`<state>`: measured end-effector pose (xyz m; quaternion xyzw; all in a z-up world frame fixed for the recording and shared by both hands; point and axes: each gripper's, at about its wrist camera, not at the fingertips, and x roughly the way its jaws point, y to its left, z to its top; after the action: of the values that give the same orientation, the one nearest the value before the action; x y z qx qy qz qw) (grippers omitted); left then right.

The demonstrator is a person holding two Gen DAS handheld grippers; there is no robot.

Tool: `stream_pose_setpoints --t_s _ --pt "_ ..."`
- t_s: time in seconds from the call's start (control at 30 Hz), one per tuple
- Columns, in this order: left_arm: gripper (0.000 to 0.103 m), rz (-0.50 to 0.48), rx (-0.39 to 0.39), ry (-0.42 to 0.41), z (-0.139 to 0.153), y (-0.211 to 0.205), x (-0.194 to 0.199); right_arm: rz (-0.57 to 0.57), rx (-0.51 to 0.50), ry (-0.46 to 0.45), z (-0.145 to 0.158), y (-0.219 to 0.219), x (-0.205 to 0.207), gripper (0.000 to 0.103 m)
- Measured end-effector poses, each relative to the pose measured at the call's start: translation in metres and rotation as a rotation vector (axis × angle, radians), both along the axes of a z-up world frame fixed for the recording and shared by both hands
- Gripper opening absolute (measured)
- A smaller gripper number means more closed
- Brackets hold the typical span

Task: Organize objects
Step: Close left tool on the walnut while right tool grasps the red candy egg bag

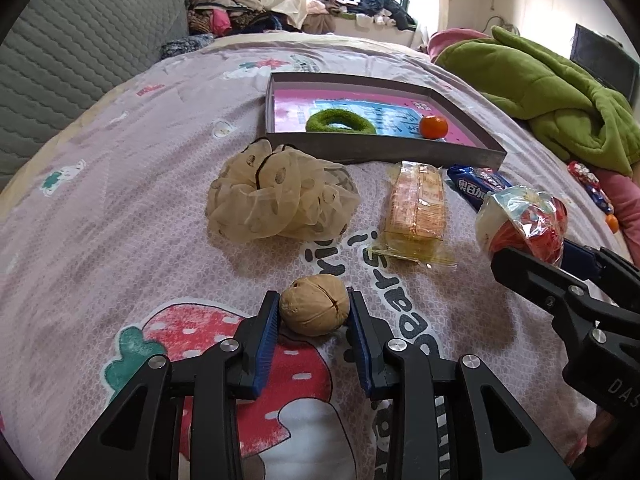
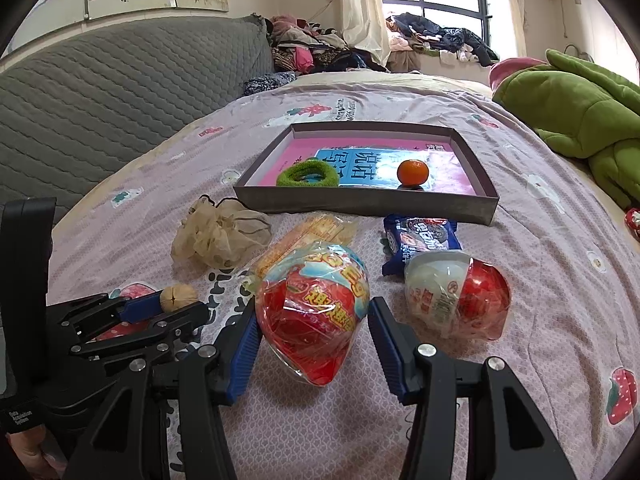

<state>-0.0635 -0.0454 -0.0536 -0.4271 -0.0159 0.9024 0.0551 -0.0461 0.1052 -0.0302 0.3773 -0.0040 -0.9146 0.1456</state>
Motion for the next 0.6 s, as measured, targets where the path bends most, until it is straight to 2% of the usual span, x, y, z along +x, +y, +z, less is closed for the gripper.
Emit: stream_pose_setpoints --t_s 0.6 --pt "0.034 0.022 0.006 0.042 0.024 0.011 0.026 0.033 -0.013 0.023 0.016 0.009 0.015 0.053"
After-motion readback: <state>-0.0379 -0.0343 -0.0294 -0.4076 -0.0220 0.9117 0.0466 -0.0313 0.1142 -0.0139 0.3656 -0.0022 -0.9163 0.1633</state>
